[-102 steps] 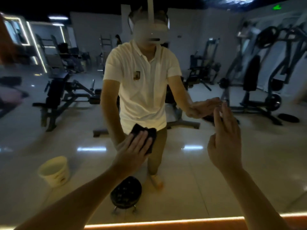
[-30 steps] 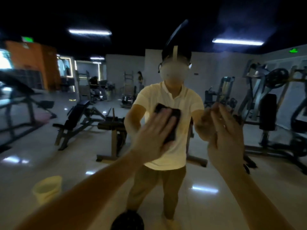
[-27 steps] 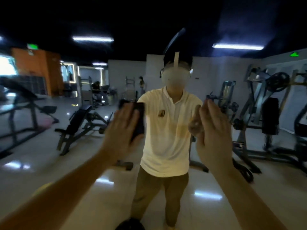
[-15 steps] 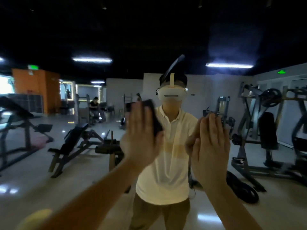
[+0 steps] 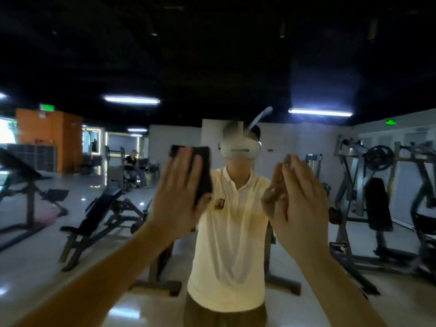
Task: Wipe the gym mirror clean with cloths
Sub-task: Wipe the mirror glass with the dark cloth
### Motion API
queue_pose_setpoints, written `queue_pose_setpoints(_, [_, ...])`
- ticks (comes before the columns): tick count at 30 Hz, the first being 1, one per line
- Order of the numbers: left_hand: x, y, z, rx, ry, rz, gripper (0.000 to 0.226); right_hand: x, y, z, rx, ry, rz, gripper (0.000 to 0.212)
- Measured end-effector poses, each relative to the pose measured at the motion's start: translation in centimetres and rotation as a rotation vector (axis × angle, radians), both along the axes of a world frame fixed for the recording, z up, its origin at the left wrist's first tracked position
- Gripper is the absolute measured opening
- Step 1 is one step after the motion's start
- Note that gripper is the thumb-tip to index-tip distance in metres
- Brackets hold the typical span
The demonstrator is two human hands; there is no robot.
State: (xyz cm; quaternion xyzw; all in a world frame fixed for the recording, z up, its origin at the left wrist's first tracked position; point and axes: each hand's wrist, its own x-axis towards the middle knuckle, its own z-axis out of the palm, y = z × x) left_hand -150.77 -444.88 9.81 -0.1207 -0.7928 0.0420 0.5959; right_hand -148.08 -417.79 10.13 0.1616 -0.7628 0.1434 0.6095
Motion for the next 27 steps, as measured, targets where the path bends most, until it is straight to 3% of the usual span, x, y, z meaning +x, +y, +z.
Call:
queue_pose_setpoints(3, [0.0,-6.4,4.0,0.304,0.048,0.041,0.078,-1.7,-1.5,2.5,-0.037,-0.018,-0.120,0.063])
queue_pose_setpoints(6, [-0.3,-5.6,6.5,0.508,0.113,0.038,0.077,-2.5,-2.3,3.2,-0.106,-0.006,-0.198,0.061])
queue_pose_setpoints(9, [-0.6,0.2,6.0,0.414,0.103,-0.031,0.078,-2.6,-2.2,2.8,-0.088,0.018,-0.205,0.059])
queue_pose_setpoints(15, [-1.0,13.5,5.8,-0.109,0.027,-0.119,0.077,-0.9,0.3,4.0,-0.036,0.030,-0.082,0.056])
queue_pose_setpoints(19, [-0.6,11.8,6.6,-0.262,0.023,-0.092,0.076,0.3,1.1,5.1,-0.063,0.044,-0.008,0.060])
queue_pose_setpoints(21, [-0.5,7.8,7.0,-0.219,0.041,-0.075,0.082,0.3,1.2,5.4,-0.056,0.058,-0.021,0.060])
queue_pose_setpoints(27, [0.6,-4.5,10.9,0.200,0.034,0.073,0.080,-0.7,1.6,7.2,-0.023,0.004,-0.181,0.064])
